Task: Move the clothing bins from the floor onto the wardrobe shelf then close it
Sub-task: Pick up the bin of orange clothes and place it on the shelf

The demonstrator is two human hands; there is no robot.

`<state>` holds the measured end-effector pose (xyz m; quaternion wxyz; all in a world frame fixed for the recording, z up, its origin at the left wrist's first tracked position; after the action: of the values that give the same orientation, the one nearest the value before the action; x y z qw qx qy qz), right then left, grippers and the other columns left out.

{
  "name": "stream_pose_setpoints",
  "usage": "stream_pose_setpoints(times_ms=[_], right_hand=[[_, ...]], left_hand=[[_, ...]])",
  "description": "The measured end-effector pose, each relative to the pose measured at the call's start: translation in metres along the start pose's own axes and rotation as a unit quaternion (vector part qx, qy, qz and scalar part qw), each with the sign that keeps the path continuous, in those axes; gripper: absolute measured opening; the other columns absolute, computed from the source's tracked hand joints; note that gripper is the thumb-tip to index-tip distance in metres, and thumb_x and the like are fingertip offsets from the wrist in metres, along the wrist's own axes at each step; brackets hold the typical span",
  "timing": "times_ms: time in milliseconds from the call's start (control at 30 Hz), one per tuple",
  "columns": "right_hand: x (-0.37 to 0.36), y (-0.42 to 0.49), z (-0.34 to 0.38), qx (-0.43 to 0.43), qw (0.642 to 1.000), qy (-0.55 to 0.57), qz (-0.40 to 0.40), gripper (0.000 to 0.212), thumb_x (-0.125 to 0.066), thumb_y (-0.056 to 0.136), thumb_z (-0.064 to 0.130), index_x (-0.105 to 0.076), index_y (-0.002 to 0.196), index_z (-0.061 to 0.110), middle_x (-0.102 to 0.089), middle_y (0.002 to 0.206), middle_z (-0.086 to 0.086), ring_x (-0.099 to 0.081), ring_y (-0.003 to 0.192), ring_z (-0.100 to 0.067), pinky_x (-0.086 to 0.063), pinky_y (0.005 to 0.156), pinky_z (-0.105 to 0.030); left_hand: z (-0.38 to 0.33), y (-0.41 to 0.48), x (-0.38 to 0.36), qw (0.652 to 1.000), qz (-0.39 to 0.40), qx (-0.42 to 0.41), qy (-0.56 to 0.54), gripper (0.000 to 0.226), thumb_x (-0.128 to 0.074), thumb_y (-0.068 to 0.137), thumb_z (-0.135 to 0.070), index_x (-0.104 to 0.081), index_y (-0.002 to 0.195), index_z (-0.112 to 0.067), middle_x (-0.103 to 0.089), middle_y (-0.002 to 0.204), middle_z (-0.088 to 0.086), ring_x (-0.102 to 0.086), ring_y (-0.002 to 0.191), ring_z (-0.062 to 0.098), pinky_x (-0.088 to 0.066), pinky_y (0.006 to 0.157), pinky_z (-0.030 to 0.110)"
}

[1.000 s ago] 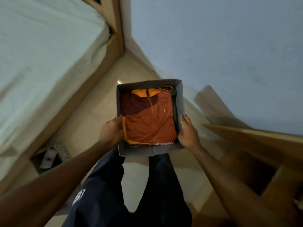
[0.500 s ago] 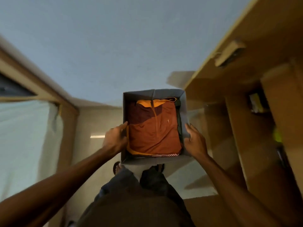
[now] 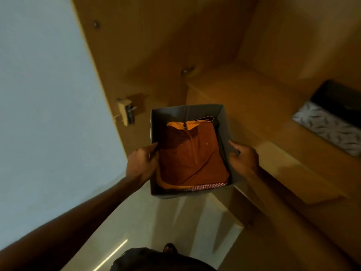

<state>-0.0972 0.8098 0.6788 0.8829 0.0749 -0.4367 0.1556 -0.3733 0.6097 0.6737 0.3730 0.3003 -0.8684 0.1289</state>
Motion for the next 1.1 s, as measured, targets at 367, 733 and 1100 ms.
stream_pose_setpoints(times_ms=[367,733,1100], right_hand=[[0.090,0.089,-0.017,-0.060,0.991,0.013,-0.117,0.055,-0.053,0.082,0.008,-0.054,0.135,0.025,-0.056,0.051,-0.004,-0.043,0.041,-0.012,-0.033,0.045,-0.022],[0.126,0.183,-0.057,-0.171,0.963,-0.015,-0.208,0.037,-0.053,0.084,0.012,-0.068,0.115,0.026,-0.071,0.110,-0.011,-0.065,0.094,-0.032,-0.055,0.081,-0.043],[0.153,0.243,-0.117,-0.219,0.956,-0.033,-0.193,0.021,-0.053,0.086,0.010,-0.066,0.102,0.015,-0.070,0.097,-0.016,-0.066,0.091,-0.037,-0.050,0.071,-0.036]], left_hand=[[-0.126,0.177,-0.045,0.988,0.060,-0.131,-0.045,0.056,-0.043,0.079,-0.029,-0.055,0.135,-0.026,-0.064,0.129,0.006,-0.065,0.107,0.031,-0.055,0.089,0.045],[-0.238,0.336,-0.144,0.943,0.152,-0.295,0.005,0.044,-0.048,0.092,-0.009,-0.055,0.135,-0.018,-0.063,0.131,0.009,-0.065,0.102,0.031,-0.055,0.082,0.038],[-0.319,0.399,-0.238,0.914,0.244,-0.323,0.015,0.045,-0.050,0.096,-0.020,-0.046,0.141,-0.023,-0.054,0.141,0.005,-0.056,0.122,0.029,-0.048,0.096,0.036]])
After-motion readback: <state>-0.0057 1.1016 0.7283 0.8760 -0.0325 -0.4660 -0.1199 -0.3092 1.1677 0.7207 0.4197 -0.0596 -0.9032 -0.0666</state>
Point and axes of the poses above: each hand's wrist, its own y-axis towards the middle knuckle, its own x-axis out of the back of the hand, z = x × y, the point moved 8 cm from there along y, towards the middle knuckle
